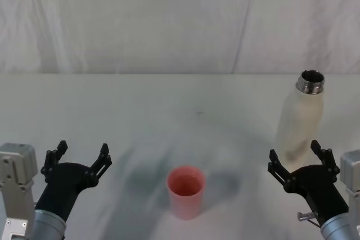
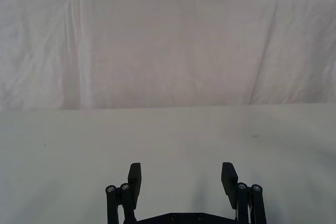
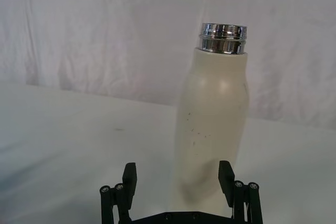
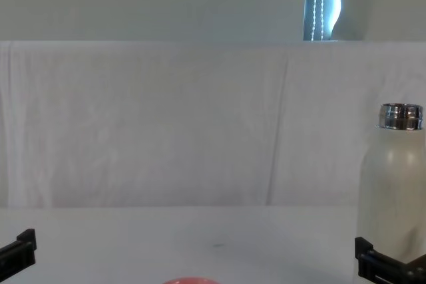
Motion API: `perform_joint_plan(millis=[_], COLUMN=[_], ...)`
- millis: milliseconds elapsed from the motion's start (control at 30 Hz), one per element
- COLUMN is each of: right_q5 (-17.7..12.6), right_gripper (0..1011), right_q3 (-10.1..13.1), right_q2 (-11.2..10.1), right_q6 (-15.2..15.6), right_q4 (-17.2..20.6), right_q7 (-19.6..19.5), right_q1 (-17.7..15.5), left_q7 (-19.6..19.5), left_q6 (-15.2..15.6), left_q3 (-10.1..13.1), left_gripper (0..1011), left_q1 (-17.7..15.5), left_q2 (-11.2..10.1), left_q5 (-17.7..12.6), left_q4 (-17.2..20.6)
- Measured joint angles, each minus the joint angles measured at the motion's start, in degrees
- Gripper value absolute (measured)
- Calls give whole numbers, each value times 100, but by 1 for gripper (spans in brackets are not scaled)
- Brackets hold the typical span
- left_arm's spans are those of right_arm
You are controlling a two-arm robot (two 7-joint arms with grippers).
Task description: Grasp the thermos with one hand and pour water into the cup lid.
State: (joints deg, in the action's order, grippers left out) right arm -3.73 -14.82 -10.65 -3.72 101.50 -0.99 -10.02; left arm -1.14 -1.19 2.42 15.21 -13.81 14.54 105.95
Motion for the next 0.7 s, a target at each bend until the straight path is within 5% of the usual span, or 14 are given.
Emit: perform_joint_plan(millis=[700], right_q5=[-300], right_gripper=[1003], right_q3=[486], right_q2=[151], right_q6=[69], right_q4=[-111], right_q7=[660], right_q1=[38], left_q7=[0], left_q6=[0], left_q3=[0], left_gripper=[1001], left_q1=[0], left_q2=[0], left_q5=[0], left_q4=[0])
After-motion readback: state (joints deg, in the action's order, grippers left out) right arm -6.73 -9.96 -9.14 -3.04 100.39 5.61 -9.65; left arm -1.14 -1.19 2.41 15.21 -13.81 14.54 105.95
